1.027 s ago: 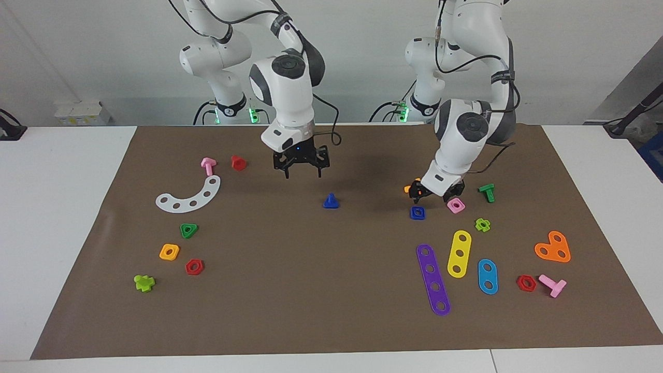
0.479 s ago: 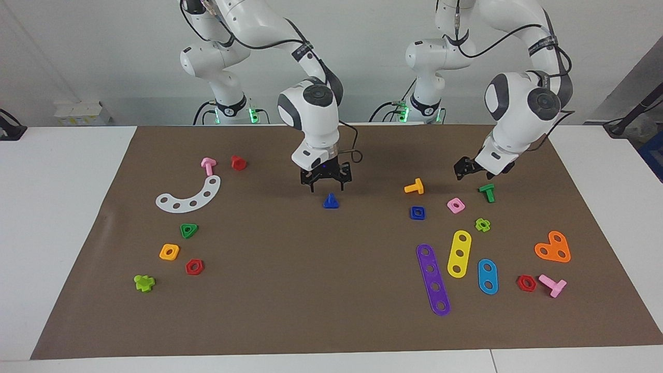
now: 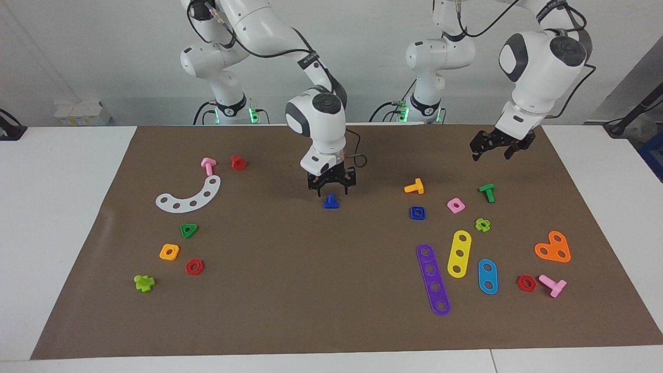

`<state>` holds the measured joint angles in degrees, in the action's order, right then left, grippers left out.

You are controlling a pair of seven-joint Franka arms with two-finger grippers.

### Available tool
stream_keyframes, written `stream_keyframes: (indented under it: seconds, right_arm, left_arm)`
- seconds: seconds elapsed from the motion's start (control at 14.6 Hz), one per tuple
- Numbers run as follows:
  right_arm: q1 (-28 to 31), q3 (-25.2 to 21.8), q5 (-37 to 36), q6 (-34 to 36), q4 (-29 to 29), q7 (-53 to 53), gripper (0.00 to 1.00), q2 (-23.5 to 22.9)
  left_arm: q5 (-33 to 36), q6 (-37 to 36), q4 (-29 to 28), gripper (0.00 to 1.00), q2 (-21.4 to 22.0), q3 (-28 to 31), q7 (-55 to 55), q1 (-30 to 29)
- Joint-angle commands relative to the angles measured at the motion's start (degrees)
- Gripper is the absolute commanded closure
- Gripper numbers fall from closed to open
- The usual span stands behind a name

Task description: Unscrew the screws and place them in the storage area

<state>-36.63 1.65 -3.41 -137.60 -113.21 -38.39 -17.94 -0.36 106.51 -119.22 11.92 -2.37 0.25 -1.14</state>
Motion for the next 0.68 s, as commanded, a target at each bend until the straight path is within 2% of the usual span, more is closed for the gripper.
stream_keyframes:
  seconds: [0.0,0.27,0.62]
  right_arm:
    - [-0.1,-0.2,-1.3,-0.7,0.1,-0.9,0.13,-0.1]
    - [-0.1,-0.2,-4.1,-2.1,0.1,-1.0,0.16,-0.1]
    - [0.5,-0.2,-4.2,-4.2,-0.9,-0.9,0.18,-0.2]
  left_arm:
    - [-1.1,-2.7,0.8,0.00,2.7,-0.4,0.4,-0.5]
    - [-1.0,-8.9,6.7,0.00,2.8,-0.5,0.2,0.0]
    - [-1.0,-9.3,10.4,0.00,2.1,-0.6,0.2,0.1]
